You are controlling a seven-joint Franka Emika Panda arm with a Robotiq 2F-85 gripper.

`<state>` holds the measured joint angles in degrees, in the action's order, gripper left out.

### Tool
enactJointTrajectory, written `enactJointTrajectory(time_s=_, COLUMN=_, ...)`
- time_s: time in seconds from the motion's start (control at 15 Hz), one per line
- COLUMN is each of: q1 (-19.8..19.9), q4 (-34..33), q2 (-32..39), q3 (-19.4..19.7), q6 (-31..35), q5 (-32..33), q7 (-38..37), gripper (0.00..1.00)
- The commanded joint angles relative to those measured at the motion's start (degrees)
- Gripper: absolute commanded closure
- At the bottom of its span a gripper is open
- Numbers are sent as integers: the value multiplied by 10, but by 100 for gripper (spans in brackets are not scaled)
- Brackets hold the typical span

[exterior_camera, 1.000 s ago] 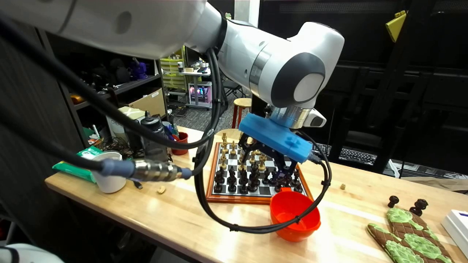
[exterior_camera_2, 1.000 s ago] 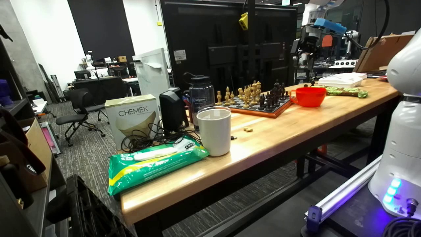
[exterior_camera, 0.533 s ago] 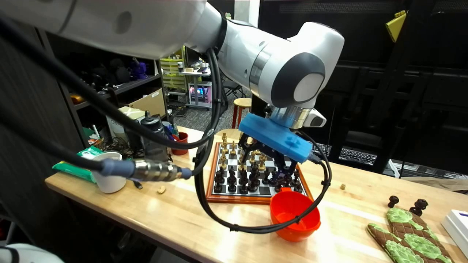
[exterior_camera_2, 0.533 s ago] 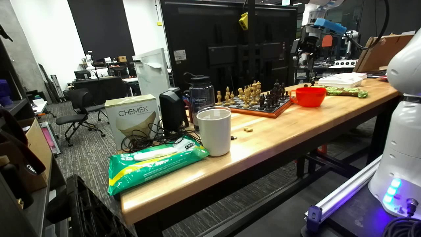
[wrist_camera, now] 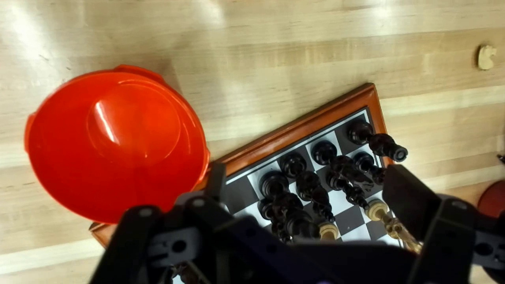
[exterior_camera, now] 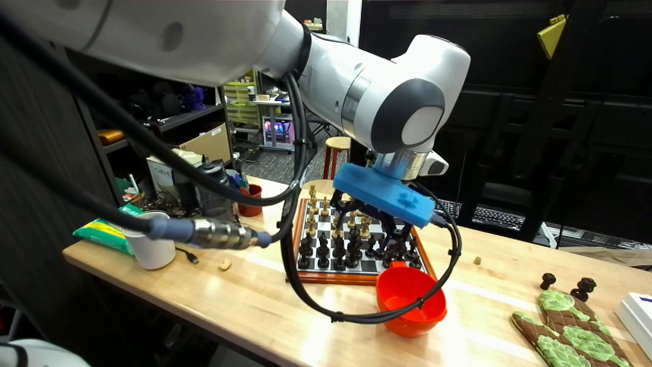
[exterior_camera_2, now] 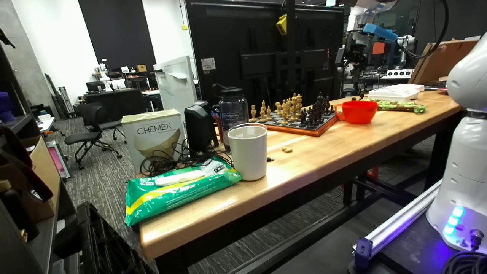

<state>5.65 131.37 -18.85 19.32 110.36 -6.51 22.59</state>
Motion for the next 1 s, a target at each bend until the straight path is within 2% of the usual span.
enactJointTrajectory(time_s=0.0, q1=4, q4=22, q2=-7, q3=-6, q6=49, q5=-14, q7=63, gripper=0)
enactJointTrajectory(time_s=0.2, q1=0, q4=35, q2=4, q3=-5, q6=103, q5=-14, q7=103, gripper=0)
enactJointTrajectory(time_s=0.67, q1=-8, q4=52, q2=48, q3=-12, q6=226, q5=-43, q7=143, gripper=0)
enactJointTrajectory(time_s=0.93, q1=-13, q4=55, q2=62, q3=-25, q6=261, q5=-57, q7=163, gripper=0)
